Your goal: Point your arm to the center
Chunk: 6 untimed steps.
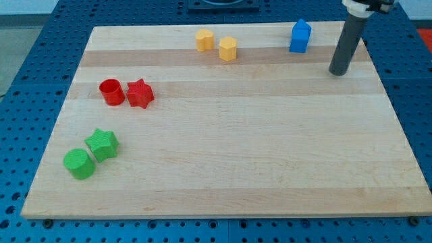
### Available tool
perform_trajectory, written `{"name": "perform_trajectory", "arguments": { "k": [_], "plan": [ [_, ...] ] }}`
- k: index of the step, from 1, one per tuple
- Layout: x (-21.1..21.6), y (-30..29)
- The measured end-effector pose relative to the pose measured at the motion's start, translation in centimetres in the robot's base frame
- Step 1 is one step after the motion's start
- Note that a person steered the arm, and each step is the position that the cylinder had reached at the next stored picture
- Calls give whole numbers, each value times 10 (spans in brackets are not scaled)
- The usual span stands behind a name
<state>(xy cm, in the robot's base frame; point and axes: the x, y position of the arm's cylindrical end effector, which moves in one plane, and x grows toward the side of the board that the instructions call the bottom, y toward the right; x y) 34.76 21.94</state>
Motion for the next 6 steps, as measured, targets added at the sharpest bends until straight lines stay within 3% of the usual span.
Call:
{"name": "perform_trajectory", "arguments": {
  "k": [2,5,6],
  "plan": [
    [2,-2],
    [74,-138],
    [78,-215]
  ]
}}
